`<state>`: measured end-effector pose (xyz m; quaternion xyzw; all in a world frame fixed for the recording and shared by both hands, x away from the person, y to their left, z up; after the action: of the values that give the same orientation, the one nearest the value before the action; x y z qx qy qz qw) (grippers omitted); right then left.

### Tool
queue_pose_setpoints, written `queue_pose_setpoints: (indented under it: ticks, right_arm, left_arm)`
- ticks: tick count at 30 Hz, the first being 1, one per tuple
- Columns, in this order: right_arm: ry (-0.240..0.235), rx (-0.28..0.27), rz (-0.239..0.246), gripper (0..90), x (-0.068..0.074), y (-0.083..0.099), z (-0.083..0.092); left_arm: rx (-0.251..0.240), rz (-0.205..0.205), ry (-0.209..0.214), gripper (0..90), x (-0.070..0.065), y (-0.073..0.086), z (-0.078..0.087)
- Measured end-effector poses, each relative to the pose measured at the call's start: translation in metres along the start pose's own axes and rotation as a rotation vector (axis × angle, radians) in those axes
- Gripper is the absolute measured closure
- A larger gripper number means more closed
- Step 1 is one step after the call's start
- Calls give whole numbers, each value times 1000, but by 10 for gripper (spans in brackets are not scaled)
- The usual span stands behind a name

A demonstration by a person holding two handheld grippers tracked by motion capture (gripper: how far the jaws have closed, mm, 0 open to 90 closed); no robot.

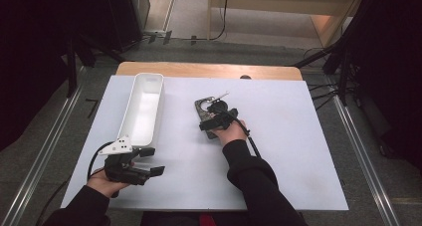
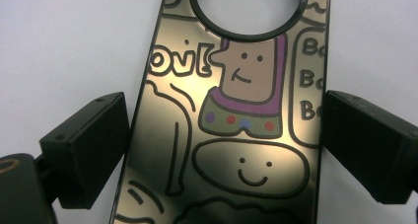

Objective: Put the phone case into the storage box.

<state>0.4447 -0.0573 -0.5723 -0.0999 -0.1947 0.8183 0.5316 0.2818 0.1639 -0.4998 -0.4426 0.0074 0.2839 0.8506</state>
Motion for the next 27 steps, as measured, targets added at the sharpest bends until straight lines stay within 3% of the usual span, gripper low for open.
queue_pose_setpoints:
  ticks: [4,27]
  right_arm:
    - [24,3,9,55,1,0,-1]
    - [32,12,-15,71,1,0,-1]
  left_arm:
    - [-1,-1,1,205,0,0,0]
    - [2,-2,-3,205,0,0,0]
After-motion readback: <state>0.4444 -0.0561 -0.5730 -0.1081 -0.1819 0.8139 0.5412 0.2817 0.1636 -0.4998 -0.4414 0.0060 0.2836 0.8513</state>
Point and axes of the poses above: each handheld gripper's, and its own axes: z roughly backward along the jaws, y roughly out of its underside, x roughly to its left, the point moved 8 cm from there along -z, roughly forward along the jaws, and after that the axes turned 6 degrees about x, right-handed, at the moved point
